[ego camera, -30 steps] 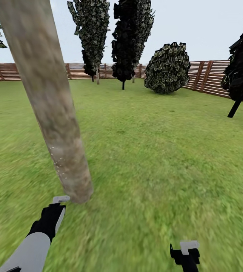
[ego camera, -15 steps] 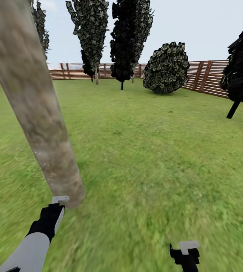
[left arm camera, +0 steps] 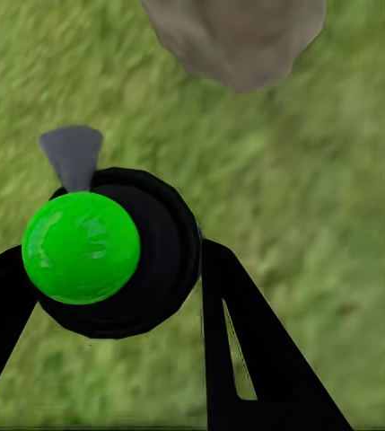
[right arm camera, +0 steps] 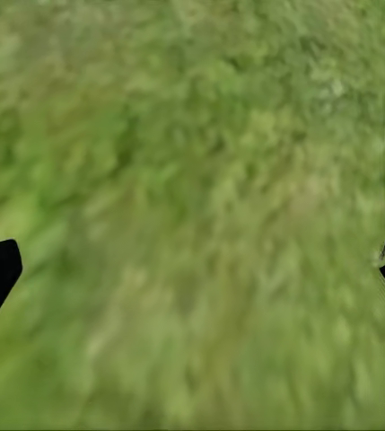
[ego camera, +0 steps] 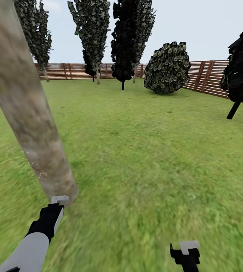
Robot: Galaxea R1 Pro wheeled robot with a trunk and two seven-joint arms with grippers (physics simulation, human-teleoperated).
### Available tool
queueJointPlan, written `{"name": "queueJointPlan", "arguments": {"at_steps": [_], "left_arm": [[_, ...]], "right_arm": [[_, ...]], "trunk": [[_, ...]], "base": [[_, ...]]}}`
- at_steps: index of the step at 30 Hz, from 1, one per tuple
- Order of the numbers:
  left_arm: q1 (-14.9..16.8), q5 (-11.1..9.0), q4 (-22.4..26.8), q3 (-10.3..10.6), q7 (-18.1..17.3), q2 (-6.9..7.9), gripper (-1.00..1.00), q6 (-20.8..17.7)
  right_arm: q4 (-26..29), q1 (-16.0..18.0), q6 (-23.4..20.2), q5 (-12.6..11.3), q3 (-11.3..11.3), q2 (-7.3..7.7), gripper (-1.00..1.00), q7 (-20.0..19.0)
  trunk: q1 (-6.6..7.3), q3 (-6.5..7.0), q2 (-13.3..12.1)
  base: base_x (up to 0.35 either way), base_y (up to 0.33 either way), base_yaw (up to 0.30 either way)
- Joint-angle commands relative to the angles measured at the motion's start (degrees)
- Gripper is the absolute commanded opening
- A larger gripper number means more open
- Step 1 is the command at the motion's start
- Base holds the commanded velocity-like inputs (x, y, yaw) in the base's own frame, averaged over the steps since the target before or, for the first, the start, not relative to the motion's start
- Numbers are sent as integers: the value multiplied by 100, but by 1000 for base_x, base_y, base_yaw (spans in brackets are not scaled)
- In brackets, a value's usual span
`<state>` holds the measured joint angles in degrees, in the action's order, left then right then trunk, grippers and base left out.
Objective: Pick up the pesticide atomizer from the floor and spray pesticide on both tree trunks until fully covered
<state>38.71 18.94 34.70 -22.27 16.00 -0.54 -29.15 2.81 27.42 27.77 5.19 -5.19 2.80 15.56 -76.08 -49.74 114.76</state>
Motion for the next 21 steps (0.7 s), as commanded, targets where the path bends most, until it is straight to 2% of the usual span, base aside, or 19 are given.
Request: {"name": "queueJointPlan", "arguments": {"at_steps": [1, 17, 21], "left_arm": [[0, 8, -1, -1, 0, 1, -100, -1], [2, 13, 1, -12, 0, 1, -100, -3], [2, 13, -6, -29, 0, 10, -100, -10]], "right_arm": [[0, 0, 0, 0, 1, -4, 100, 0], [0, 0, 0, 0, -8, -7, 100, 0], [0, 0, 0, 0, -8, -7, 100, 0]], "trunk": [[0, 0, 0], [0, 0, 0], [0, 0, 0]], "base": [[0, -274, 171], [2, -274, 270], [131, -250, 91]]}}
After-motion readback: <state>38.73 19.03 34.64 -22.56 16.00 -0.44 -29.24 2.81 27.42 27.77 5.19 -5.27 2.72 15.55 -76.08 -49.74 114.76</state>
